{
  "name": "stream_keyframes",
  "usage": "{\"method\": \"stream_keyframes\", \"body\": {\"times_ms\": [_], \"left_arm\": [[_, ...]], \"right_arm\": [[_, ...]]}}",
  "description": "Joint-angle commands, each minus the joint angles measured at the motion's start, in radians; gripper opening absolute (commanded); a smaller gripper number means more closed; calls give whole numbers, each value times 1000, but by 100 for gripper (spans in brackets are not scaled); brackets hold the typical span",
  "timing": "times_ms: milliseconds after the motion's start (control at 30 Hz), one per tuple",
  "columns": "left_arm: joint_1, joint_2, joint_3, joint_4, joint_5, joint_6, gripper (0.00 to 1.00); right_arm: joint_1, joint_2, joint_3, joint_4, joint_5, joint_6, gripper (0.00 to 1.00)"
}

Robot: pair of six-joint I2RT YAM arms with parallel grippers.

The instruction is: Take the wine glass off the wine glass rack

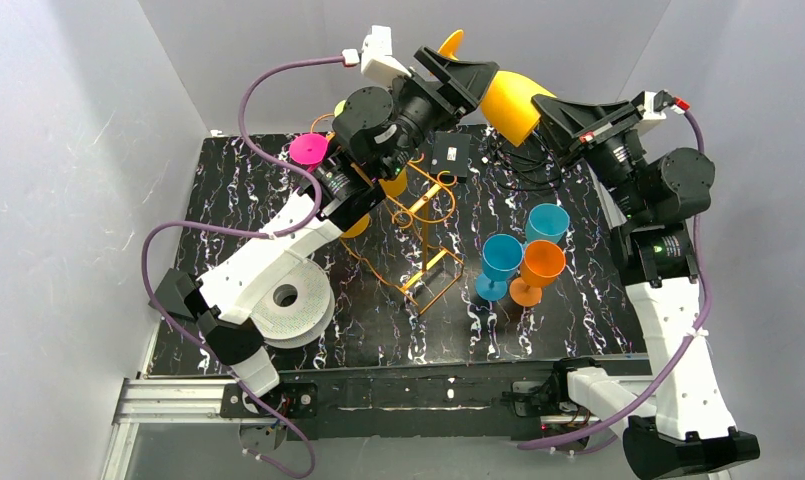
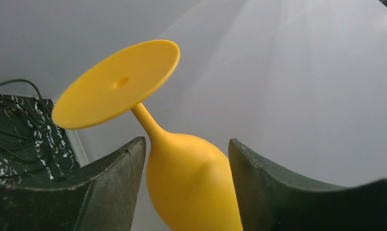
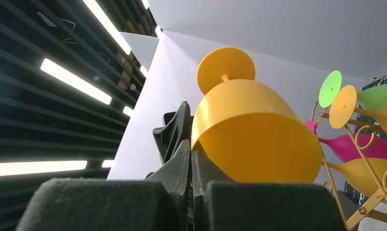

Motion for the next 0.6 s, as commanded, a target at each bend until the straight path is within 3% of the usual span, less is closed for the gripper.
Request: {"method": "stream_keyframes", "body": {"times_ms": [0, 233, 400, 567], "left_arm": [[12, -84, 9, 88, 32, 27, 68], [14, -112, -2, 58, 64, 66, 91], [15, -148, -29, 32, 90, 114, 98], [17, -189, -35, -67, 133, 209, 98]], "right_arm": [[5, 5, 63, 47, 18, -23, 1], [5, 37, 130, -12, 25, -76, 1], [5, 63, 173, -66, 16, -131, 1], [-2, 90, 235, -181, 9, -233, 1]]}}
